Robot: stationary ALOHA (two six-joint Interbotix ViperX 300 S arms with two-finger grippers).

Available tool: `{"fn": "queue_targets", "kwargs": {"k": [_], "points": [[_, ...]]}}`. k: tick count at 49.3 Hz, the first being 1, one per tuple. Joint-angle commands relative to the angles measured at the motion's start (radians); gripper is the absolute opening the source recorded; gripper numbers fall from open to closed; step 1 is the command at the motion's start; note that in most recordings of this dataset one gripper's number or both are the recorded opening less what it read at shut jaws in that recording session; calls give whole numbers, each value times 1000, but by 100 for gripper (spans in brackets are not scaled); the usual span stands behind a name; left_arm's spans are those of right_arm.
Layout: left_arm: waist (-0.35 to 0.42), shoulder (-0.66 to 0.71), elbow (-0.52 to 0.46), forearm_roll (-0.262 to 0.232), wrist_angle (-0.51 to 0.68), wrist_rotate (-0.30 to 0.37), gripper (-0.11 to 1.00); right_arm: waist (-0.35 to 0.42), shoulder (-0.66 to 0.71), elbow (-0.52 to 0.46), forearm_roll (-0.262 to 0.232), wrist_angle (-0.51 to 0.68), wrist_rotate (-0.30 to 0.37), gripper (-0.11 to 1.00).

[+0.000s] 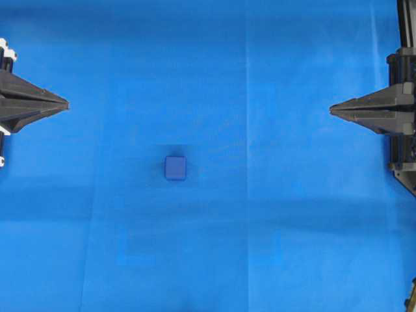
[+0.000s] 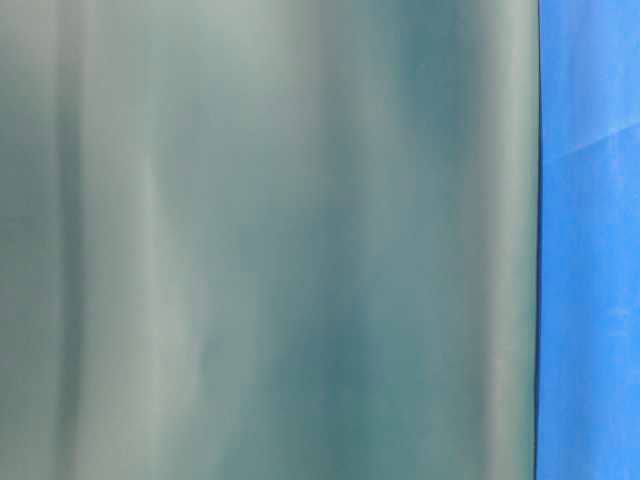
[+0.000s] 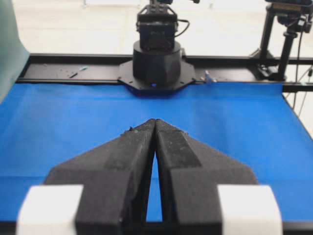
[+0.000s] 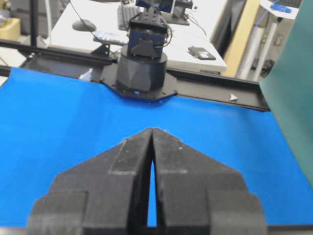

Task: Handover the blue block to the right arm after grasping it with the left arm, then place it in the designated position.
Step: 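Open both grippers wide at their start positions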

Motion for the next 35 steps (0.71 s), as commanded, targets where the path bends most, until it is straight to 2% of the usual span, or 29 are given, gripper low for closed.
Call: {"fn": "queue_targets", "kwargs": {"k": [1, 11, 35], "points": [[-8, 9, -8, 0, 12, -11, 0, 5, 5, -21, 5, -8, 5, 1], [-21, 0, -8, 2, 21, -18, 0, 5, 12, -43, 2, 35, 5, -2], [-28, -5, -9, 0, 15, -18, 1, 5, 17, -40, 5, 40, 12, -1]]}}
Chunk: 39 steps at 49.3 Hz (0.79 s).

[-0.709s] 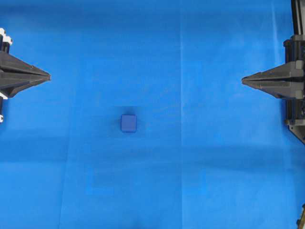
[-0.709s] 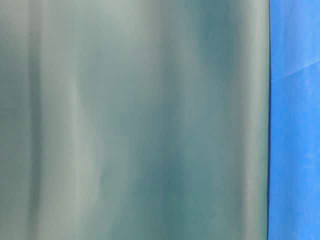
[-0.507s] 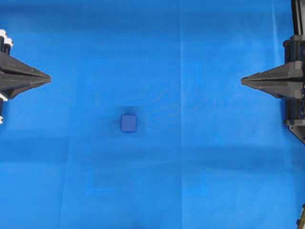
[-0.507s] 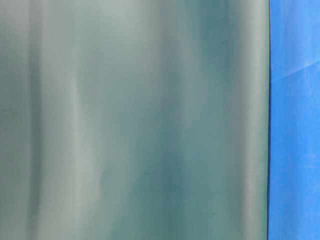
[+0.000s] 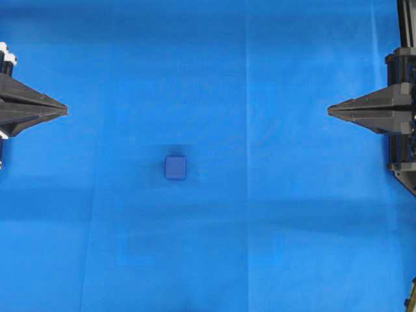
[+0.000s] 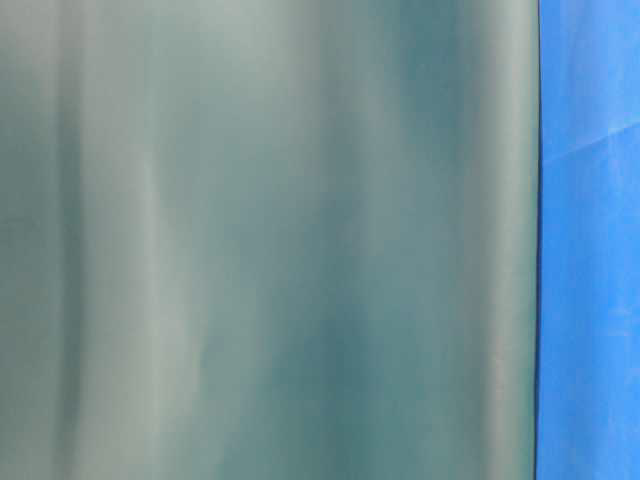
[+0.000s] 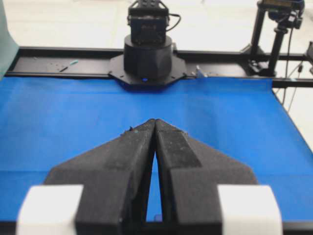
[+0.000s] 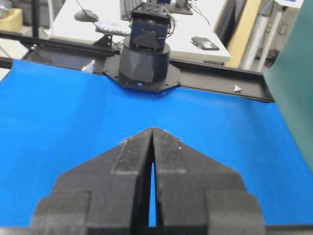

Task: Handover the blue block to the right arm after grasping it with the left arm, then place it in the designated position.
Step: 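Open both grippers wide at their start positions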

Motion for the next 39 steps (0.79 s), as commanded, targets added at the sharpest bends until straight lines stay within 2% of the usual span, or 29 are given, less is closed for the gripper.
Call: {"fn": "queue_targets", "kwargs": {"k": [1, 3, 7, 14, 18, 21, 39], "points": [[-8, 5, -11, 0, -11, 2, 2, 2, 9, -23, 5, -5, 3, 1], [-9, 5, -9, 0, -14, 2, 9, 2, 9, -26, 8, -6, 5, 6], [-12, 5, -9, 0, -15, 0, 31, 2, 9, -26, 12, -6, 6, 23], [-23, 5, -8, 2, -11, 6, 74, 2, 12, -23, 14, -5, 11, 68], [-29, 5, -8, 0, -9, 8, 90, 2, 15, -26, 14, -5, 12, 88], [-31, 5, -8, 0, -8, 8, 93, 2, 15, -26, 14, -5, 12, 96], [-31, 49, -17, 0, -49, -2, 93, 2, 15, -28, 14, -5, 12, 97]]}}
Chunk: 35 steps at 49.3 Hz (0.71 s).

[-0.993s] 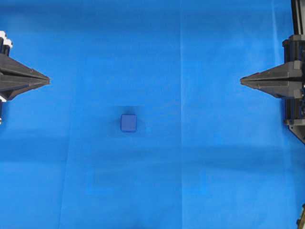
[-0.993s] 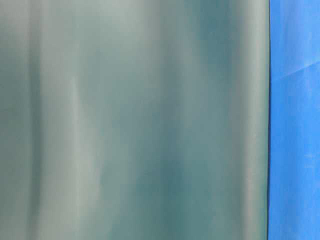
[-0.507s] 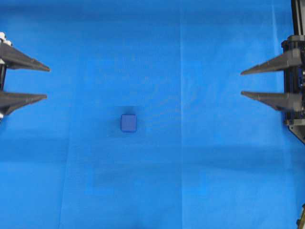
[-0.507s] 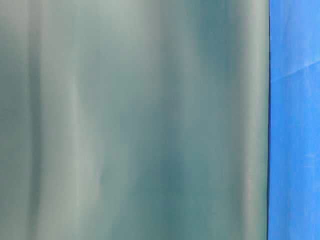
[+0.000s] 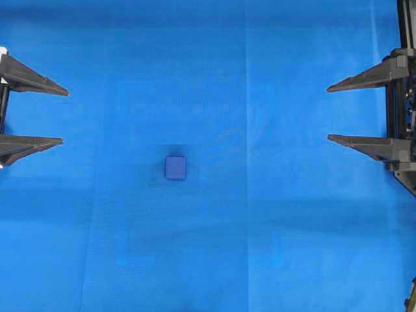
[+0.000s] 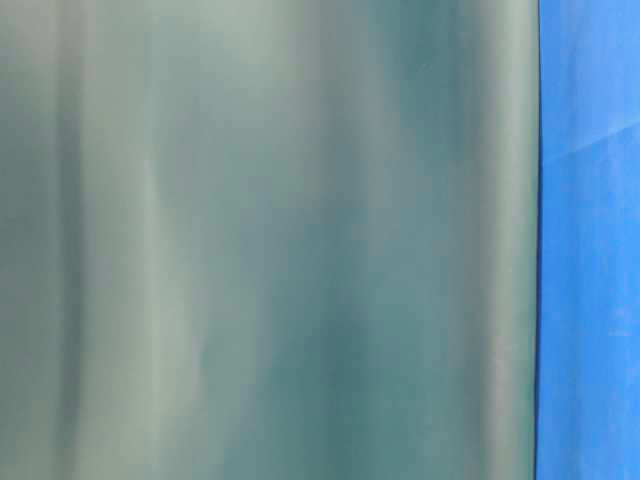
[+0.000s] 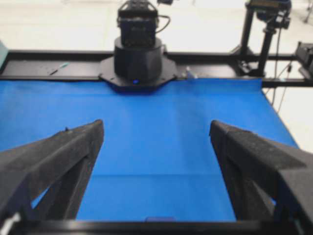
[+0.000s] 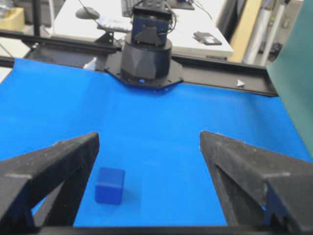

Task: Handover the blue block to the right arm after grasping it with the left arm, then place it in the designated position.
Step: 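Open both grippers wide at their start positions, then move the open left gripper over the dark-blue cube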

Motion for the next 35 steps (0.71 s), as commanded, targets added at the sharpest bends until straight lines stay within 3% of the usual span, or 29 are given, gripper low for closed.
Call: {"fn": "queue_targets", "kwargs": {"k": [1, 20, 35], "points": [[-5, 43, -20, 0, -34, -2, 93, 2, 5, -26, 3, -5, 2, 97], [-3, 224, -80, 0, -161, 3, 93, 2, 2, -31, 3, -5, 2, 97], [0, 451, -218, 0, -189, 2, 93, 2, 2, -31, 3, -5, 0, 97]]}}
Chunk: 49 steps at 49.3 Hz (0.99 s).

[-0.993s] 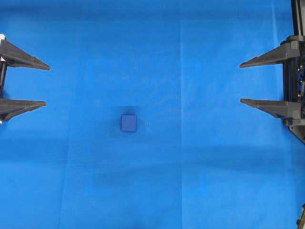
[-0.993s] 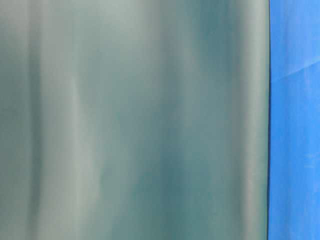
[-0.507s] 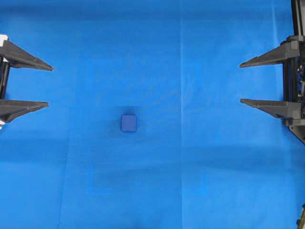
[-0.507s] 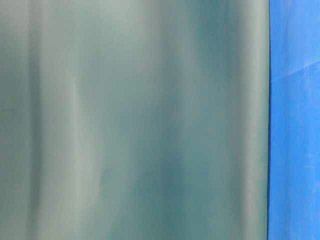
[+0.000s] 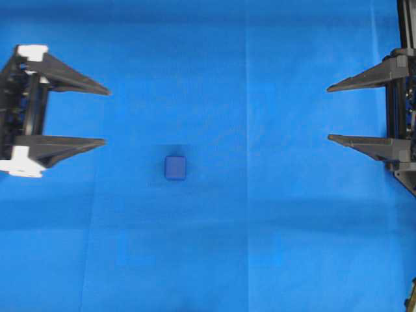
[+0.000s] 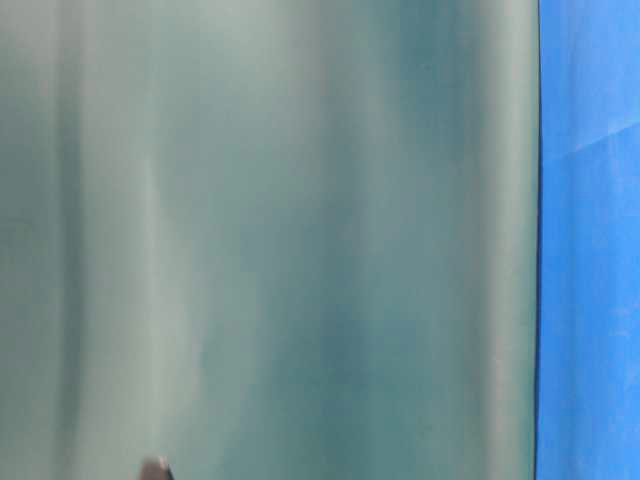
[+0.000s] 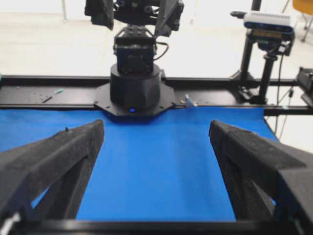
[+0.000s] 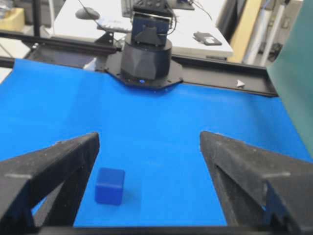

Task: Handover the blue block to the right arm after grasping it with the left arm, then place it in the designated position.
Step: 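Move the open left gripper over the dark-blue cube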

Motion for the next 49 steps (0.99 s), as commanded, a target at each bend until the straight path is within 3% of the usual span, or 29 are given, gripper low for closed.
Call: {"fn": "queue_targets", "kwargs": {"k": [1, 21, 43, 49], "points": [[3, 155, -71, 0, -9, -2, 93, 2, 3, -29, 3, -5, 2, 97], [3, 313, -222, 0, 6, -3, 93, 2, 5, -29, 2, -5, 0, 97], [2, 314, -242, 2, 52, -3, 93, 2, 2, -31, 2, -5, 2, 97], [3, 308, -279, 0, 149, -3, 93, 2, 2, -31, 3, -5, 0, 97]]}}
